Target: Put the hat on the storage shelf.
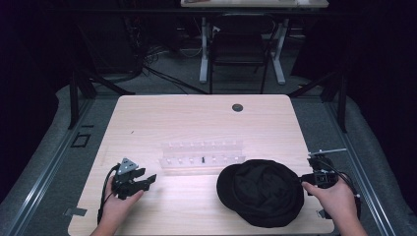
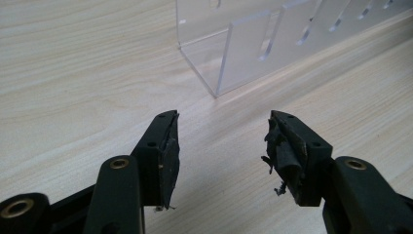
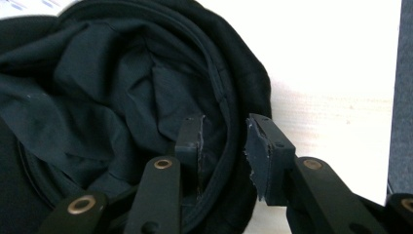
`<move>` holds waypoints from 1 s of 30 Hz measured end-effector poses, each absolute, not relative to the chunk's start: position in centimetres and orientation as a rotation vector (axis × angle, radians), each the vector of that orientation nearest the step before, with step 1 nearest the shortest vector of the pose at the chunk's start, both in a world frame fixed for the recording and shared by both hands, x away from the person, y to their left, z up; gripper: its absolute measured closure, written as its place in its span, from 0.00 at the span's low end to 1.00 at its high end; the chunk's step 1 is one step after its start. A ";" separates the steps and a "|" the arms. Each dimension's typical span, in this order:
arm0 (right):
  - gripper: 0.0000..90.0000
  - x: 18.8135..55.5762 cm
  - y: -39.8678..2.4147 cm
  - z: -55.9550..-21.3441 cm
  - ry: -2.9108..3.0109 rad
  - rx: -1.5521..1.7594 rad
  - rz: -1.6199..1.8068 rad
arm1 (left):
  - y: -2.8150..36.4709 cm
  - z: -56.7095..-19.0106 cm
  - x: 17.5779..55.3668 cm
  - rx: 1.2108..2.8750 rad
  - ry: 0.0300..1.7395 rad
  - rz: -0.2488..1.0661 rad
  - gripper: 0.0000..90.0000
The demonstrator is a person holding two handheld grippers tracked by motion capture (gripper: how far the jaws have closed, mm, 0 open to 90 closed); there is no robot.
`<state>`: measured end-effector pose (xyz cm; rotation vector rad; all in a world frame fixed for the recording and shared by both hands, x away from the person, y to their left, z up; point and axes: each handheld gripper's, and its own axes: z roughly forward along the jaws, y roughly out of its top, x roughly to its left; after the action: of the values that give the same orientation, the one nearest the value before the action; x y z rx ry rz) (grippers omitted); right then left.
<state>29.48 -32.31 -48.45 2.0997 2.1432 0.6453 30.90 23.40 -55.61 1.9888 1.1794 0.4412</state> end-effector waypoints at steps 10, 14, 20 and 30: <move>0.76 30.0 -33.1 -48.9 2.144 2.201 0.554 | 23.3 -55.7 30.9 1.989 1.179 0.438 0.51; 0.78 30.3 -33.3 -48.9 2.147 2.223 0.517 | 23.3 -55.7 30.9 1.991 1.178 0.438 0.51; 0.79 30.7 -33.5 -49.0 2.157 2.245 0.465 | 23.3 -55.7 30.9 1.990 1.180 0.438 0.51; 0.79 31.2 -34.0 -49.3 2.178 2.291 0.446 | 23.3 -55.7 30.9 1.986 1.180 0.434 0.50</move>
<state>31.20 -34.00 -49.33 2.2907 2.1775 0.4465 30.94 23.28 -55.72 1.9860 1.1797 0.4345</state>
